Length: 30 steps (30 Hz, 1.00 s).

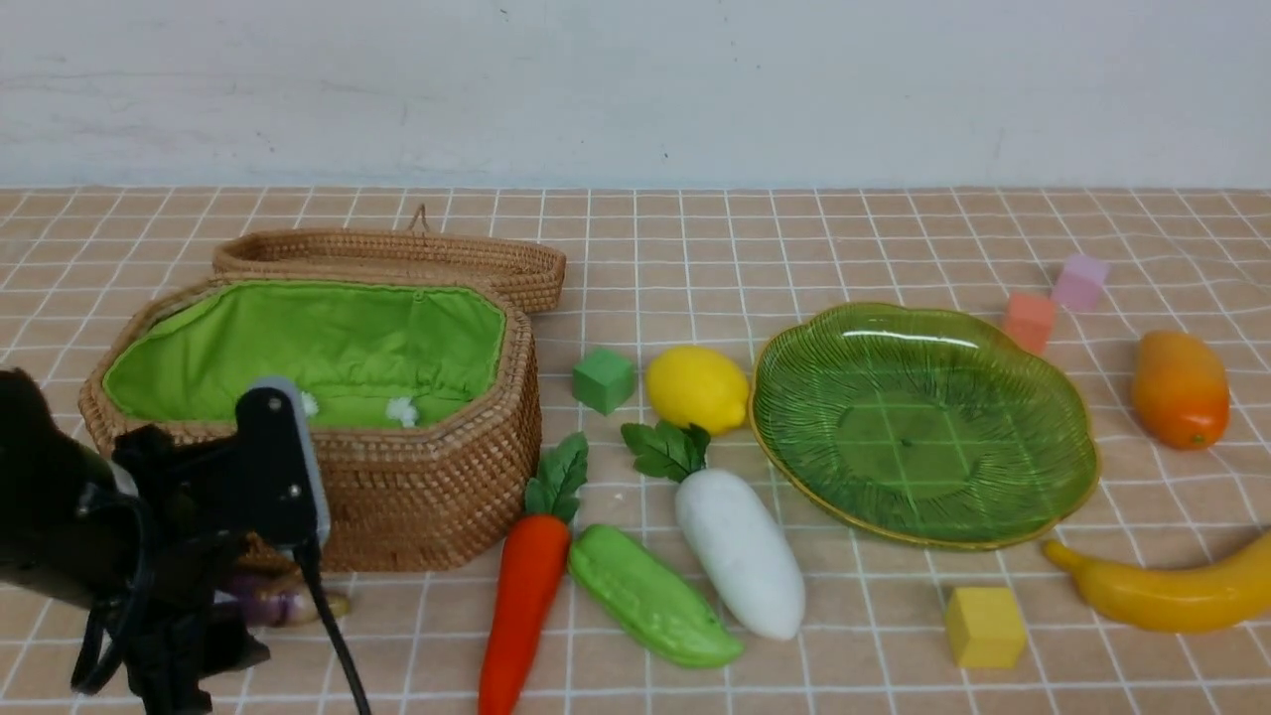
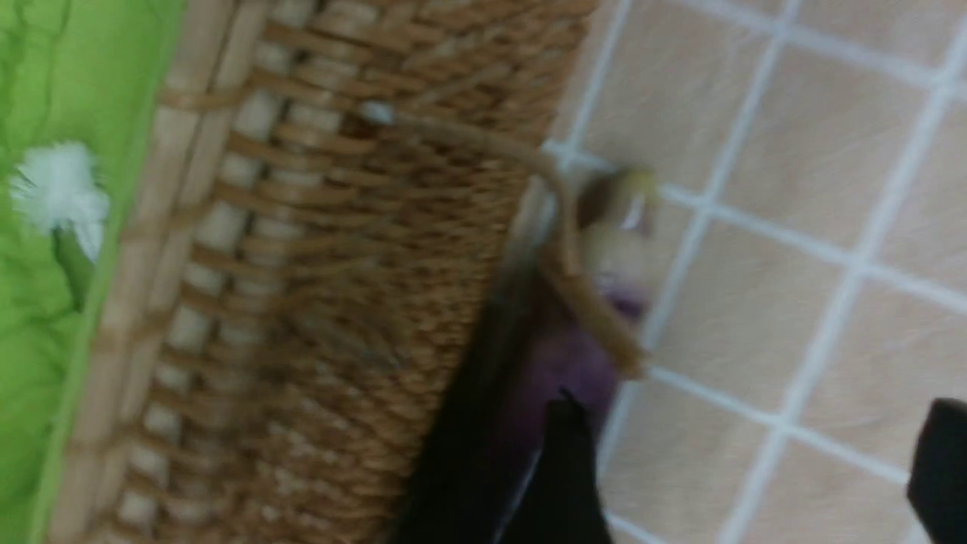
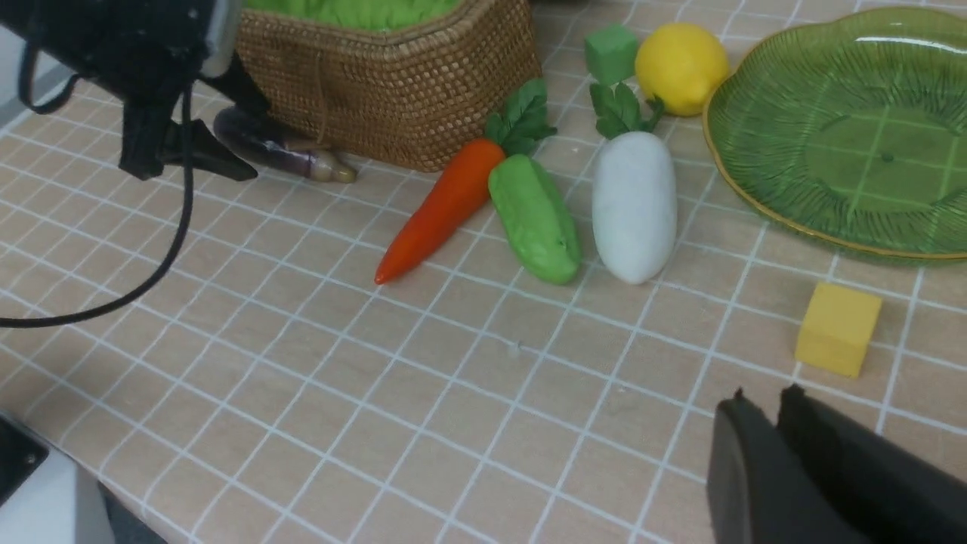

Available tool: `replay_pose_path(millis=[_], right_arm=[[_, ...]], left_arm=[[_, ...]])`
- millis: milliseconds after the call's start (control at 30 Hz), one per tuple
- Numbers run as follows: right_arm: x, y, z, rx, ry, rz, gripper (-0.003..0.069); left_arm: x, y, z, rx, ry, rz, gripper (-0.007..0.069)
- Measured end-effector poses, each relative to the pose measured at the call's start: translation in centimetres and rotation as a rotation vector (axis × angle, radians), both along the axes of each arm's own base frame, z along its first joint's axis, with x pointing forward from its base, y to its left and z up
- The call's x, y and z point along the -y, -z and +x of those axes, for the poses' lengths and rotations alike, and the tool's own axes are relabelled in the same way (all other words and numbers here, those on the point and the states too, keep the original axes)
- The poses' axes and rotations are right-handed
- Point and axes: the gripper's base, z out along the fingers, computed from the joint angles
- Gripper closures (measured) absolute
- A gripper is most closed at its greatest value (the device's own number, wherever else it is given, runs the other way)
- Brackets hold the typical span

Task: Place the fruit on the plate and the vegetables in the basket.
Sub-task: Use the left arm to grab an eggplant and put it into the left basket

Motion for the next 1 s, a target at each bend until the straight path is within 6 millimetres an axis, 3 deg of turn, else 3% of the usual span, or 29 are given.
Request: replay_pose_path(millis=[133, 300, 567, 800, 933, 1000], right_arm=[[0.0, 0.0, 0.0, 0.000, 0.000, 0.000, 0.0578], [0.0, 0.0, 0.0, 0.000, -0.001, -0.001, 0.0577], [0.0, 0.0, 0.0, 0.002, 0.000, 0.000, 0.0574], [0.0, -0.1, 0.0, 0.005, -0.001, 0.006, 0.0571], [0.0, -0.1, 0.0, 0.006, 0.000, 0.008, 0.0571], [0.0, -0.1, 0.1, 0.012, 0.001, 0.012, 0.0571]], left_arm=[[-0.1, 1.8, 1.3, 0.013, 0.074, 0.072, 0.0023], [-0.2, 3.7, 2.5, 0.024, 0.147, 0.139, 0.0083], [-0.3, 4.8, 3.8, 0.060, 0.241, 0.220, 0.0104], [-0.4, 5.4, 3.7, -0.008, 0.244, 0.234, 0.0124], [-0.6, 5.6, 3.4, -0.050, 0.243, 0.244, 0.0179], [-0.6, 5.6, 3.2, -0.067, 0.237, 0.245, 0.0268]])
